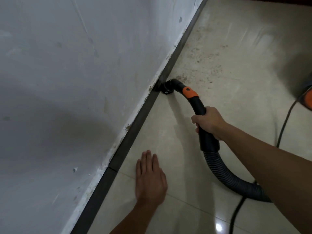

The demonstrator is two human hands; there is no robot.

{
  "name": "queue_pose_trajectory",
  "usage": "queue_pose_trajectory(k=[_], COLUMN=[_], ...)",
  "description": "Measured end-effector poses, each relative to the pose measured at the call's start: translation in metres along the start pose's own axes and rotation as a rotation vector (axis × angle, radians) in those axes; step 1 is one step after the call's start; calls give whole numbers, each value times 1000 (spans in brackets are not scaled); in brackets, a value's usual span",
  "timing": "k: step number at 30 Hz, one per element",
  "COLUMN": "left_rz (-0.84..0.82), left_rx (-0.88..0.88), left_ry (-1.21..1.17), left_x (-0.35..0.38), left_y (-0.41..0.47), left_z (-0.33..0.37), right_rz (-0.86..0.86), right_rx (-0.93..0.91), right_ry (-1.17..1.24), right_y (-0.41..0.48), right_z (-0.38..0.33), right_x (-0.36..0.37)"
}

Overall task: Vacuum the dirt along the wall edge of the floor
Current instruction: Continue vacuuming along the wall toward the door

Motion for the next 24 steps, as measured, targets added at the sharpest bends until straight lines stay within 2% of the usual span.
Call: queue_pose_trajectory(k=[3, 6, 11, 15, 19, 24], left_rz=[11, 38, 88, 70, 39, 98], left_rx=[10, 30, 42, 98, 113, 16], left_ry=[-10, -10, -63, -84, -101, -101], left_x=[0, 1, 1, 5, 16, 42], left_y=[-1, -2, -4, 8, 56, 123], left_z=[-1, -3, -1, 6, 31, 63], right_rz=[-29, -31, 131, 272, 305, 240], right_rx=[-63, -71, 31, 172, 270, 235], right_ry=[-109, -133, -103, -20, 150, 170], right_y=[-21, -57, -118, -125, -101, -69], right_z=[6, 40, 131, 175, 175, 148], right_x=[-10, -39, -123, -184, -198, -169])
Point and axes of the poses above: each hand's wrist, its own y-axis towards the middle knuckle, its own x-axis out of the palm, z = x × y, the point moved 1 cm from there along y, towards the middle knuckle, and after that the axes turned 15 degrees about z, right-handed, at the moved point
